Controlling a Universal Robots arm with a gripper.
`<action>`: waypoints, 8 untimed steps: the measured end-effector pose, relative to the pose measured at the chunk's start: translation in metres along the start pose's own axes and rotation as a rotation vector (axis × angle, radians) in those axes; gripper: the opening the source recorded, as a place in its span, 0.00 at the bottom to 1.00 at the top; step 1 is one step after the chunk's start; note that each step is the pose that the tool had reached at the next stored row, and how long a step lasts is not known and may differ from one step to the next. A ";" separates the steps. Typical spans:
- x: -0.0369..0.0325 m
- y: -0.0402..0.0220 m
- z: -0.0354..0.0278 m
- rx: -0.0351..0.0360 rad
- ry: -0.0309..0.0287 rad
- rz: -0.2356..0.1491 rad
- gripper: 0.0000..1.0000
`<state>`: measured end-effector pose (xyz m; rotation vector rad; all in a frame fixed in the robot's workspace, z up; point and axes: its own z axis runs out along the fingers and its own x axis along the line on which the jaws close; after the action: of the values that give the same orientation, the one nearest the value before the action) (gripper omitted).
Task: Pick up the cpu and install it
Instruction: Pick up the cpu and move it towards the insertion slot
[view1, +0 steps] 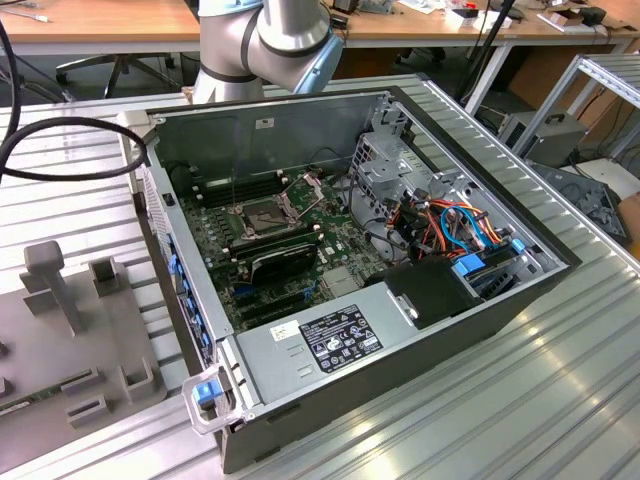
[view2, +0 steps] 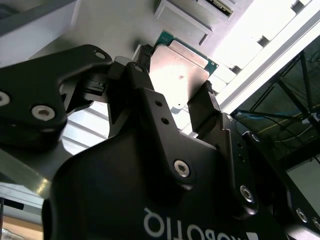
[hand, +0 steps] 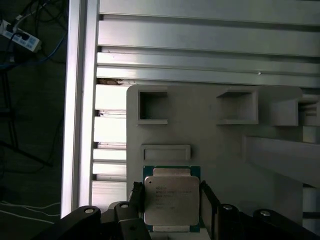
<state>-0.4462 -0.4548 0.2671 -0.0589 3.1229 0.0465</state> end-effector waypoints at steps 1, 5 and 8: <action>0.0000 0.0000 -0.0016 0.0000 -0.0001 0.000 0.55; -0.0002 0.0002 -0.0083 0.0000 0.0000 0.000 0.55; -0.0003 0.0003 -0.0126 0.0000 0.0000 0.000 0.55</action>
<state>-0.4462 -0.4548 0.2797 -0.0590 3.1229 0.0465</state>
